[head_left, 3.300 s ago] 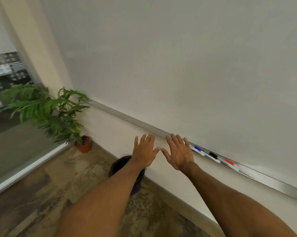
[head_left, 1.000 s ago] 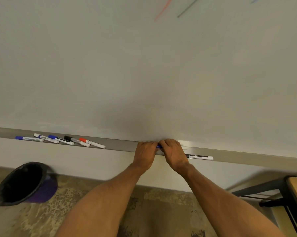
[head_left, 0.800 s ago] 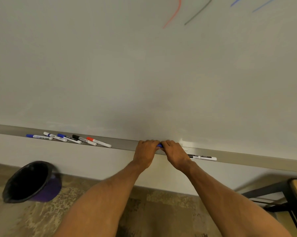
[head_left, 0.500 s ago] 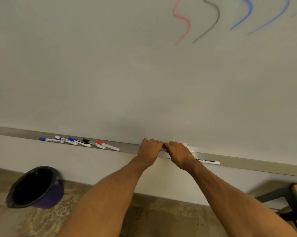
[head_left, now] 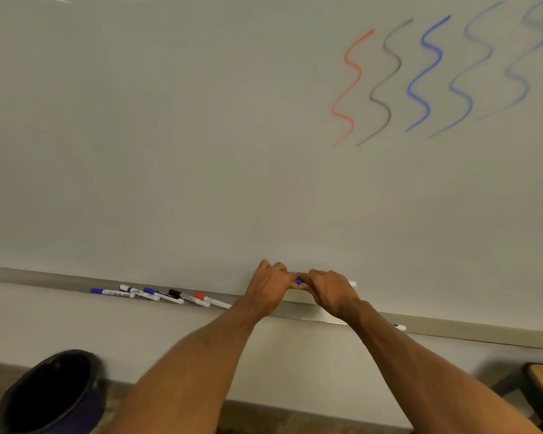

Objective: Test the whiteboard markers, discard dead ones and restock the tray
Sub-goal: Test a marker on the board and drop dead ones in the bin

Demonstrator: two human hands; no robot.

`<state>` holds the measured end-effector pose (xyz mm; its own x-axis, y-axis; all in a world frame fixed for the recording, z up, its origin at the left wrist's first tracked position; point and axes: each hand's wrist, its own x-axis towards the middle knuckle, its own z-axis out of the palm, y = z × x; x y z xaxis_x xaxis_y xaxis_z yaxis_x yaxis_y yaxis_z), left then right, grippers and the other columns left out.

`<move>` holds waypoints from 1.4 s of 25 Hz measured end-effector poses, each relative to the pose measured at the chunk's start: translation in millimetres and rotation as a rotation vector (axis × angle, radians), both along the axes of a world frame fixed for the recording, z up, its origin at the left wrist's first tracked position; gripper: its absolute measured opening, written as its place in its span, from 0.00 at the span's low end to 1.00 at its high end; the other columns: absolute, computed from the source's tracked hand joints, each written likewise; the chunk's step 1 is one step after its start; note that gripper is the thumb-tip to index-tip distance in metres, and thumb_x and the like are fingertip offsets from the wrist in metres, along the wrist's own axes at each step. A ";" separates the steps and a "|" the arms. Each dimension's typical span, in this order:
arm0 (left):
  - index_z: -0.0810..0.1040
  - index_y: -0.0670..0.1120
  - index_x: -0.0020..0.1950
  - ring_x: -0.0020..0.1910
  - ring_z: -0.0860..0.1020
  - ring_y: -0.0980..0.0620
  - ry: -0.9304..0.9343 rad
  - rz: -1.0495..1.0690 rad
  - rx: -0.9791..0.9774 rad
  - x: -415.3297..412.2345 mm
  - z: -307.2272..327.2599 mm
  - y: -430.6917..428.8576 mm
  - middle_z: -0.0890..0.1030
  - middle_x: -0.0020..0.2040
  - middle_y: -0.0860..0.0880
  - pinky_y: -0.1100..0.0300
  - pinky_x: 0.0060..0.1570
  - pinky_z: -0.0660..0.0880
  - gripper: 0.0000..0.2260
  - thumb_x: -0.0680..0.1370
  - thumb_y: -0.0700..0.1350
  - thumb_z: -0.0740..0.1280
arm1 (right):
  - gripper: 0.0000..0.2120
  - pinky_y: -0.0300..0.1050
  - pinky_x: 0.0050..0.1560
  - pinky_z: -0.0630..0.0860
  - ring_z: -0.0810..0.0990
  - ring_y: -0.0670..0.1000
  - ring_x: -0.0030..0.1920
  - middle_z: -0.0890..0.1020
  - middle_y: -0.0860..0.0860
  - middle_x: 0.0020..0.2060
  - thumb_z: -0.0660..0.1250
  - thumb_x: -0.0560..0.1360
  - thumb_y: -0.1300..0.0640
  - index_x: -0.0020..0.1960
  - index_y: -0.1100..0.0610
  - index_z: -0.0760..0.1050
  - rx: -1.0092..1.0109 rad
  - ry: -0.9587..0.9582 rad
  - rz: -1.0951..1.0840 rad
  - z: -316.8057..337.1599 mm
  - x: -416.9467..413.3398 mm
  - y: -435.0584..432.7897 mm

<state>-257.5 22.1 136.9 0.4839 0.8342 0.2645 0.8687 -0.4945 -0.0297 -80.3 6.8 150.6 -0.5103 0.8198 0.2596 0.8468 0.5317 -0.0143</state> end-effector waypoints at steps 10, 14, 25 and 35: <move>0.75 0.52 0.63 0.53 0.70 0.48 -0.032 -0.033 0.142 -21.0 59.7 -1.9 0.77 0.58 0.49 0.60 0.50 0.63 0.14 0.81 0.54 0.60 | 0.21 0.42 0.36 0.65 0.78 0.52 0.39 0.79 0.52 0.45 0.46 0.81 0.43 0.72 0.44 0.62 0.155 -0.084 -0.085 57.6 -11.2 -7.7; 0.79 0.48 0.53 0.44 0.77 0.49 -0.088 -0.129 0.368 -33.9 94.8 1.5 0.81 0.46 0.49 0.58 0.43 0.64 0.08 0.79 0.50 0.65 | 0.26 0.43 0.39 0.72 0.78 0.50 0.42 0.79 0.50 0.47 0.47 0.81 0.43 0.77 0.48 0.51 0.162 0.063 -0.129 88.6 -12.2 -2.2; 0.78 0.36 0.59 0.61 0.77 0.40 -0.360 -0.072 0.796 -43.4 236.9 59.7 0.77 0.63 0.39 0.48 0.52 0.77 0.18 0.71 0.37 0.74 | 0.16 0.37 0.51 0.69 0.75 0.47 0.49 0.76 0.49 0.54 0.58 0.80 0.59 0.68 0.54 0.66 0.440 0.671 -0.050 238.7 -33.2 36.7; 0.75 0.35 0.64 0.65 0.74 0.40 -0.335 -0.109 0.949 -44.5 330.7 113.7 0.75 0.66 0.38 0.47 0.63 0.69 0.25 0.68 0.32 0.76 | 0.21 0.41 0.48 0.75 0.74 0.43 0.47 0.79 0.49 0.53 0.64 0.72 0.58 0.66 0.52 0.71 0.762 0.736 0.002 294.2 -39.8 75.1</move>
<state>-302.1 135.8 467.6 0.3247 0.1644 0.9314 0.8557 -0.4707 -0.2152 -120.1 81.9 444.9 -0.0194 0.3096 0.9507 0.7640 0.6179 -0.1856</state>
